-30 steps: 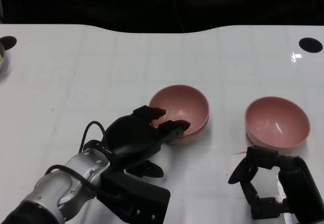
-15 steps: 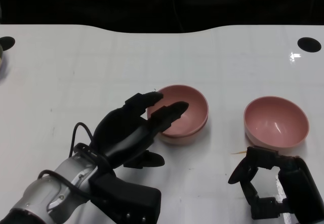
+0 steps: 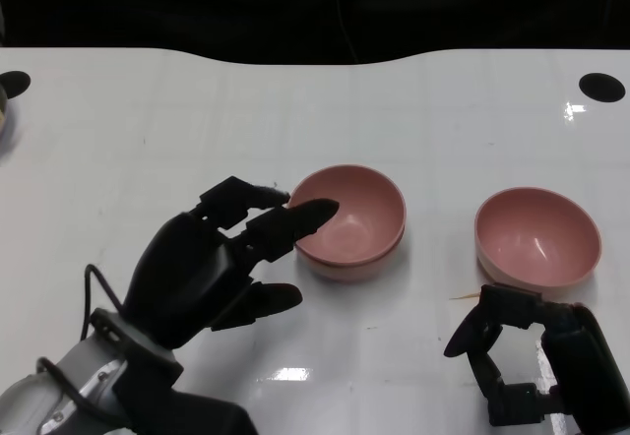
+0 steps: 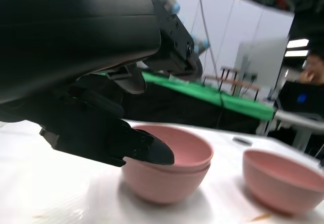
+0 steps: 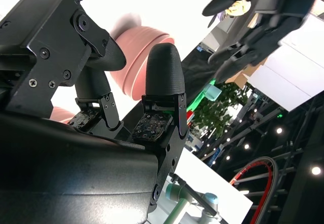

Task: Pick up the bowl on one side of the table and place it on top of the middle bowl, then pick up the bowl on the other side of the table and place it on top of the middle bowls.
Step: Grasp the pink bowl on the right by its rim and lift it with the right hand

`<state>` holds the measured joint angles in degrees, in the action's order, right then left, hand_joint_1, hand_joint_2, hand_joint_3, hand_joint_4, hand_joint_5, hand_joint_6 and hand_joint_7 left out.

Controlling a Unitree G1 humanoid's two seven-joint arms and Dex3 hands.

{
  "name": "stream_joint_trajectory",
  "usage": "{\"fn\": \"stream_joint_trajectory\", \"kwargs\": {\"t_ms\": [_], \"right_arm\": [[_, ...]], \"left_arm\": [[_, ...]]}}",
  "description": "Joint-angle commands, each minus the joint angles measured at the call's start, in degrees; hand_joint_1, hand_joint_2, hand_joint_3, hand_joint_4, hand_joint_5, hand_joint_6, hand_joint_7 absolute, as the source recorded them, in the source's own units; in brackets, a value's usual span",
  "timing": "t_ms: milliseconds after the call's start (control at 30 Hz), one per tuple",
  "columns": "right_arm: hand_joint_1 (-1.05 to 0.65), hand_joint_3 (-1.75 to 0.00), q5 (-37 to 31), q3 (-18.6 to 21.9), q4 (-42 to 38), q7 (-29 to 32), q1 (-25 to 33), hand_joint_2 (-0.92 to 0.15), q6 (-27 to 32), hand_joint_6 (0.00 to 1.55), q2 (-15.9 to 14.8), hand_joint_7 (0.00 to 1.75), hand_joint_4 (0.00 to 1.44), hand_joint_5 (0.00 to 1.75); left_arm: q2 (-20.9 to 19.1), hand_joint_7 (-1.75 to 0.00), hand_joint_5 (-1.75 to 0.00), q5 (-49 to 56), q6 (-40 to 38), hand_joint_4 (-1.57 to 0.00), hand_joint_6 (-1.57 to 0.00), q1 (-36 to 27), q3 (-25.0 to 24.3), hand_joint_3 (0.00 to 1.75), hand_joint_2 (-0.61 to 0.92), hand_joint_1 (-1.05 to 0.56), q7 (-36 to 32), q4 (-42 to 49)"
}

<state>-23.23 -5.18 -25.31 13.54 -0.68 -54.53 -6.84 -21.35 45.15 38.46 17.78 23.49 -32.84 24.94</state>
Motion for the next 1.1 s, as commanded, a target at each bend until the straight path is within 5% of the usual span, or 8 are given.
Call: {"fn": "stream_joint_trajectory", "kwargs": {"t_ms": [33,200,267,400,600,800,1067,1100], "right_arm": [[0.11,-1.48,0.9,0.2,0.4,0.1,0.4,-0.19,0.0,0.88,-0.5,1.23,0.88,1.53],[0.13,-1.48,0.8,0.2,0.5,0.2,0.5,-0.19,-0.1,0.87,-0.4,1.23,0.87,1.54],[0.12,-1.48,0.6,0.3,0.7,0.3,0.5,-0.18,0.0,0.87,-0.5,1.24,0.87,1.53],[0.11,-1.48,0.8,0.3,1.0,0.2,0.8,-0.19,0.3,0.87,-0.5,1.24,0.87,1.54],[0.11,-1.47,1.5,0.4,1.2,-0.3,1.0,-0.19,0.3,0.86,-0.7,1.24,0.87,1.55],[0.11,-1.44,0.5,0.7,1.5,0.3,1.1,-0.21,0.5,0.86,-0.9,1.23,0.85,1.55],[0.06,-1.27,-2.0,1.8,4.0,1.9,1.5,-0.31,0.9,0.82,-1.7,1.03,0.80,1.44],[0.04,-1.26,-2.6,2.1,5.0,2.0,1.6,-0.32,1.6,0.73,-2.0,0.95,0.70,1.36]], "left_arm": [[-1.3,-0.30,-1.05,-2.2,3.7,-0.49,-0.73,-2.4,-2.5,0.09,0.91,-0.26,-2.8,0.7],[-1.9,-0.46,-1.07,-3.2,9.8,-0.78,-0.90,-5.6,-5.4,0.19,0.87,-0.17,-5.9,0.9],[-1.8,-0.54,-1.11,-4.7,11.8,-0.85,-0.95,-7.0,-6.5,0.75,0.56,-0.13,-5.2,0.7],[-1.8,-0.64,-1.19,-9.4,13.4,-0.89,-0.98,-11.3,-8.3,1.07,0.40,-0.08,-1.1,-1.8],[-1.4,-1.00,-1.53,-23.3,13.0,-0.84,-0.91,-17.5,-8.5,1.30,0.37,0.02,12.3,-5.9],[-0.6,-1.34,-1.62,-31.7,13.9,-0.86,-0.88,-18.6,-8.9,1.44,0.34,0.00,22.6,-4.3],[1.5,-1.46,-1.70,-37.6,12.2,-0.89,-0.90,-19.2,-11.1,1.53,0.30,-0.01,31.2,-2.5],[1.8,-1.47,-1.71,-37.8,12.4,-0.89,-0.89,-19.1,-11.5,1.53,0.30,0.00,31.7,-1.9]]}}
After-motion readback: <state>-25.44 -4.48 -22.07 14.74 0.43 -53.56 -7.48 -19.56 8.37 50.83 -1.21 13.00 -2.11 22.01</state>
